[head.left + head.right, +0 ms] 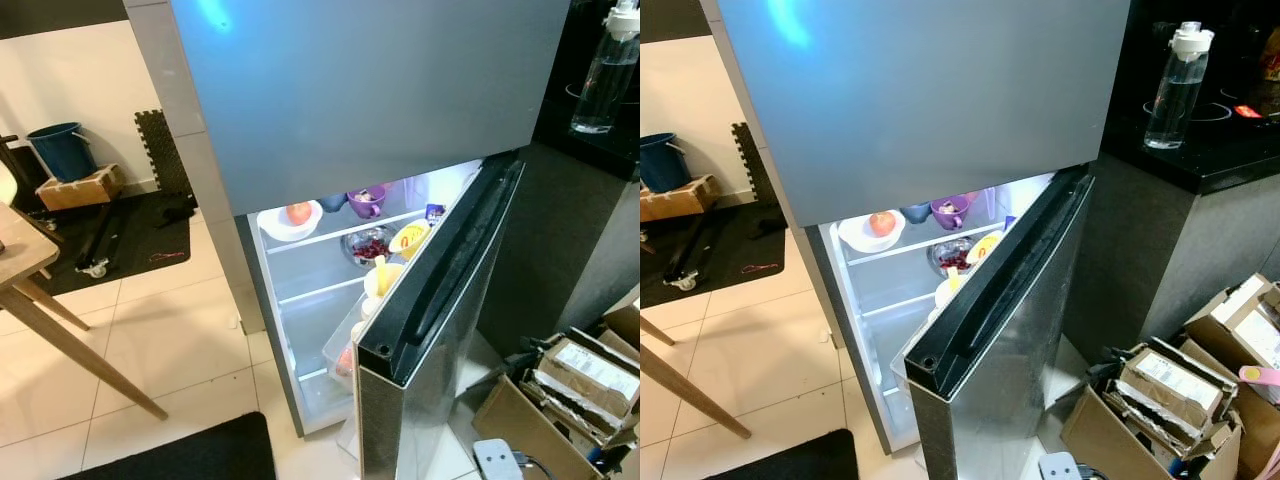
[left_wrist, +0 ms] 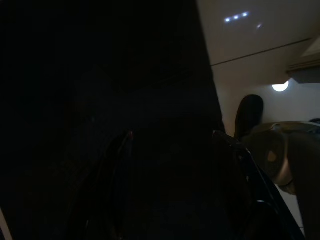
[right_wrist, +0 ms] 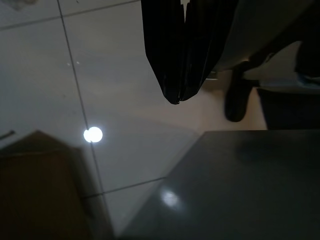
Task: Restocking fridge
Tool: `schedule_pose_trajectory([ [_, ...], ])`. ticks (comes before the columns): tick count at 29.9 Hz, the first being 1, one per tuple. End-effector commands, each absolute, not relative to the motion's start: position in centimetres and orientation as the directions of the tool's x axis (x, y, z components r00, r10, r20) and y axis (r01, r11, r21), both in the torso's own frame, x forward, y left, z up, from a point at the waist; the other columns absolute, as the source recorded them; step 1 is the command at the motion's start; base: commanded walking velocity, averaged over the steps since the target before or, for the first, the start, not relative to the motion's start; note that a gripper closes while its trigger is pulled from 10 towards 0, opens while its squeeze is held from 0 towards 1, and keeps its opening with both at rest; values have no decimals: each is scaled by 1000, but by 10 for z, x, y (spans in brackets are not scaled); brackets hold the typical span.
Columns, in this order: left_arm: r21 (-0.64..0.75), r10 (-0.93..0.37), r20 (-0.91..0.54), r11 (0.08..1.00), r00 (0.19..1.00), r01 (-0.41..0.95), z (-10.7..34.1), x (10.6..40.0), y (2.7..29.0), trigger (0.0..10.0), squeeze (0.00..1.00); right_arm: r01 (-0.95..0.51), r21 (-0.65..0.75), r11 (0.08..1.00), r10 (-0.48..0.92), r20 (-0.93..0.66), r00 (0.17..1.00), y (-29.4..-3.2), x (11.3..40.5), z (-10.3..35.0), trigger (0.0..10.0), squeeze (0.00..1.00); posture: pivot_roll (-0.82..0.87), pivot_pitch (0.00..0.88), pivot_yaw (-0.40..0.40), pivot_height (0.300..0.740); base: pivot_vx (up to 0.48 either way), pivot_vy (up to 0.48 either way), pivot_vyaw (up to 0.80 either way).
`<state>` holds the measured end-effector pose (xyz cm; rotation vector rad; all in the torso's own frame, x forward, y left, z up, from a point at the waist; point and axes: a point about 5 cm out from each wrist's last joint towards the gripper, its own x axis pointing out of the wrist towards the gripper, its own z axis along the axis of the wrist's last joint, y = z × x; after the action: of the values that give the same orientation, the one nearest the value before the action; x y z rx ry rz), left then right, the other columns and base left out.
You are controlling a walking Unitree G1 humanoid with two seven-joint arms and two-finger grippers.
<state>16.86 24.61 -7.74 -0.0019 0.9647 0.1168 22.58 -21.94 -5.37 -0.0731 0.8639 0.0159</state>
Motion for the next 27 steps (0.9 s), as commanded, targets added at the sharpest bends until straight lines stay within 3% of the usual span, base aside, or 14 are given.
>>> schedule_pose_trajectory([
  [1,51,85,-834,996,545,-76,-80,164,244,10000,0,-16,-61,998,-37,-768,639,-222,220,-57,10000,0,-108,136,76,740,0,0,0],
  [22,24,62,-819,997,571,-73,-76,177,236,10000,0,-3,-59,998,-44,-767,640,-223,218,-58,10000,0,-111,128,84,740,0,0,0],
  [27,16,59,-814,997,578,-79,-75,180,235,10000,0,-2,-57,998,-43,-764,643,-223,218,-58,10000,0,-114,120,86,740,0,-421,0],
])
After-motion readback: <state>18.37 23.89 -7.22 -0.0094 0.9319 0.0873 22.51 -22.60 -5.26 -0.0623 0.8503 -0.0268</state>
